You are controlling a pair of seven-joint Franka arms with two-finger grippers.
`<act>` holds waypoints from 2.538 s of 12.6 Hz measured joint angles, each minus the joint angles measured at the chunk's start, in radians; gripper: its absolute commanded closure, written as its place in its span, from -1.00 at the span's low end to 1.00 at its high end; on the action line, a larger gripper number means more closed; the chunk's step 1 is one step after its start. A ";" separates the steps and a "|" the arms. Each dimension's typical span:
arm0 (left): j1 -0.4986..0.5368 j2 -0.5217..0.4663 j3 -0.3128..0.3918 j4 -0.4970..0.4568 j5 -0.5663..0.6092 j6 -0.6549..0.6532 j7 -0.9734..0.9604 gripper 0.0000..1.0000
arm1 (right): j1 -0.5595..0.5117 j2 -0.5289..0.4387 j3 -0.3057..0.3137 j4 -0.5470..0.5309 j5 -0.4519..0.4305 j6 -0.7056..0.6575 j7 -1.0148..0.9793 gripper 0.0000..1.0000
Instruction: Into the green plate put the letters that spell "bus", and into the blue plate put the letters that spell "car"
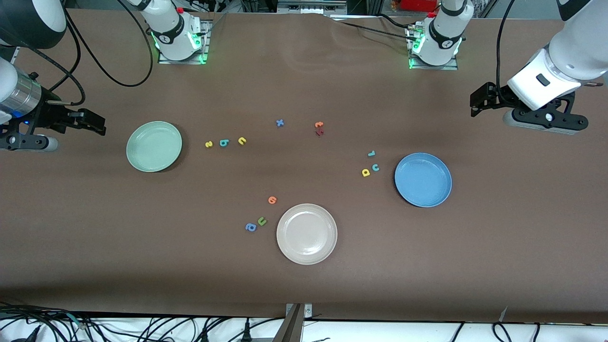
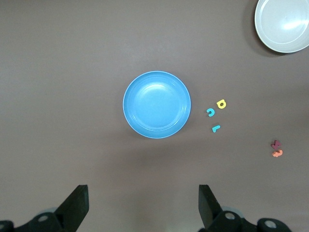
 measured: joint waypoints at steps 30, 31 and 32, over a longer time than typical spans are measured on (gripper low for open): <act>0.000 0.040 0.000 0.000 0.000 -0.001 0.003 -1.00 | 0.000 0.000 0.002 -0.003 0.000 -0.032 0.002 -0.98; 0.000 0.042 0.000 0.000 0.000 -0.001 0.003 -1.00 | 0.000 0.000 0.002 -0.004 0.000 -0.033 0.002 -0.98; 0.000 0.042 0.000 0.000 0.000 -0.001 0.003 -1.00 | 0.000 0.000 0.002 -0.004 0.000 -0.033 0.002 -0.98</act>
